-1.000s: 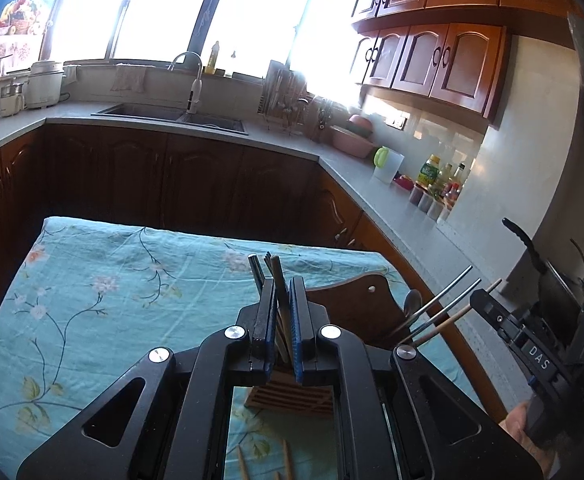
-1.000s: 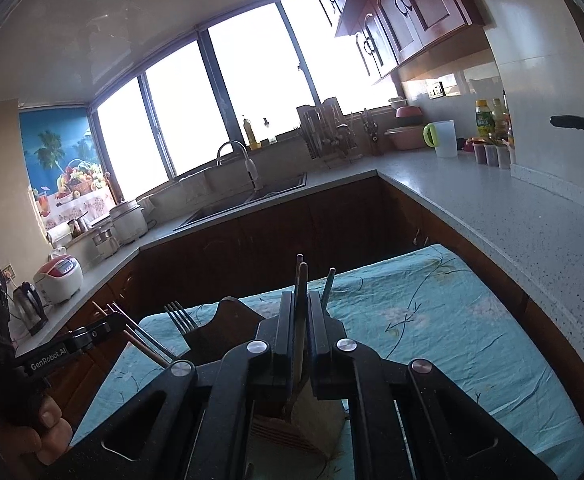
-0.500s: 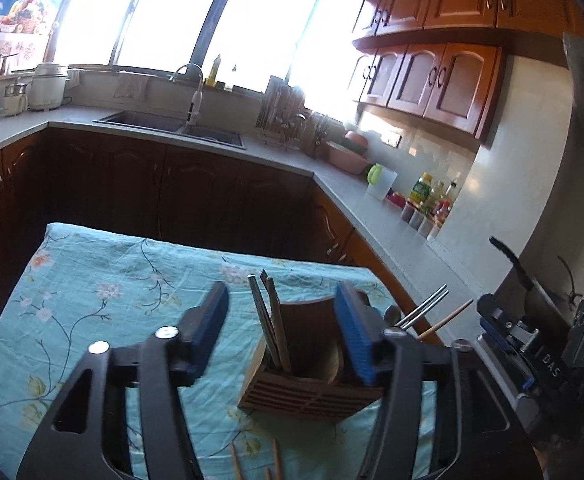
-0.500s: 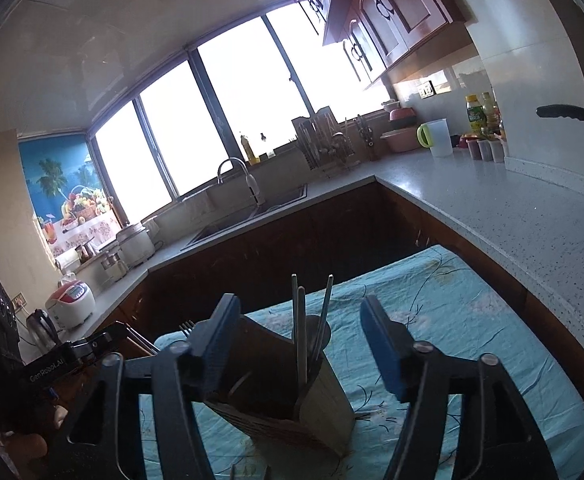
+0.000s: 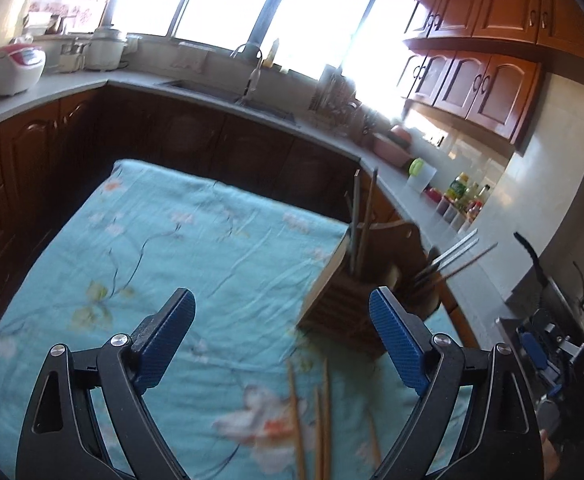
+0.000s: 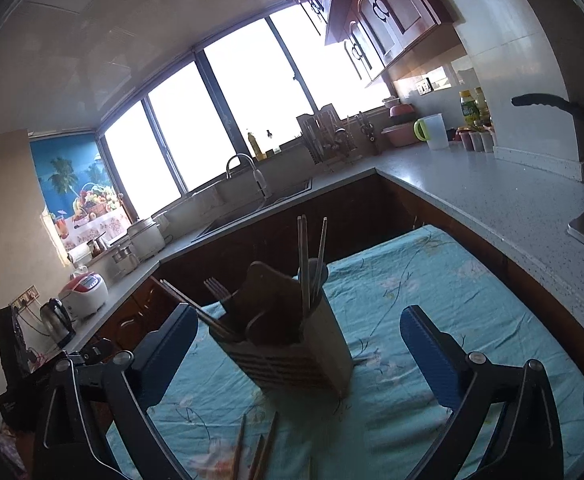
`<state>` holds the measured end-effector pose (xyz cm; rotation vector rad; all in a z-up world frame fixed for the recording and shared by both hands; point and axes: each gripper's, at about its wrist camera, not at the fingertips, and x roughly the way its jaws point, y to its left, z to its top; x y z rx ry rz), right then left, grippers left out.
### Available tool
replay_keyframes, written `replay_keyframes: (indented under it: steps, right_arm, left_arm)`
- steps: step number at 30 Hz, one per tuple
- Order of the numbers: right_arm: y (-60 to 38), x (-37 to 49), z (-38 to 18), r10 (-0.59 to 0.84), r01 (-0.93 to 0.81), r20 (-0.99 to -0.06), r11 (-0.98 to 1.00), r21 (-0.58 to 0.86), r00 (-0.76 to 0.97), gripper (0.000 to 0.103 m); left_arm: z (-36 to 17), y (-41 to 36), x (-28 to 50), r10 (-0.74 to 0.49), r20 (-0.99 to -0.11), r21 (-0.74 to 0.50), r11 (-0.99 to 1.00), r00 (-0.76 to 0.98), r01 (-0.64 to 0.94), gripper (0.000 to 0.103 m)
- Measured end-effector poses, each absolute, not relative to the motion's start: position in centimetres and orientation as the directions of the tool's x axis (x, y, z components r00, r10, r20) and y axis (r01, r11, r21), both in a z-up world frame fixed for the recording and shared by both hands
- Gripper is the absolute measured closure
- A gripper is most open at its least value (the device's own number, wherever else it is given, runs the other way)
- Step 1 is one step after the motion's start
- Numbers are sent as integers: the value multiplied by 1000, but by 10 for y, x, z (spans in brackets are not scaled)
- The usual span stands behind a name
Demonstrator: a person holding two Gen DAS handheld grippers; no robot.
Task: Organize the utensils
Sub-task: 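Open both tools and move back to the remaining wooden chopsticks, then grasp a wooden chopstick with the left tool while the right tool grasps another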
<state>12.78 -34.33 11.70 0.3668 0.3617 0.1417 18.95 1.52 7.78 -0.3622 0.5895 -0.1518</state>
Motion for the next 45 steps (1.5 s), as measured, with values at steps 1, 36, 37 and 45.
replay_keyframes:
  steps: [1, 36, 37, 45]
  right_arm:
    - [-342, 122, 112, 202, -70, -328, 925, 374, 923, 1]
    - [-288, 87, 0, 198, -78, -676, 976, 204, 710, 18]
    - [-288, 89, -2, 200, -80, -682, 976, 204, 703, 24]
    - [-285, 111, -15, 203, -76, -729, 976, 203, 654, 54]
  left_arm:
    - [72, 16, 184, -239, -524, -376, 926, 817, 30, 12]
    - [-23, -23, 157, -218, -795, -220, 973, 566, 65, 24]
    - [-24, -25, 161, -223, -798, -223, 972, 560, 69, 26]
    - [-31, -45, 208, -261, -821, -233, 965, 508, 119, 44]
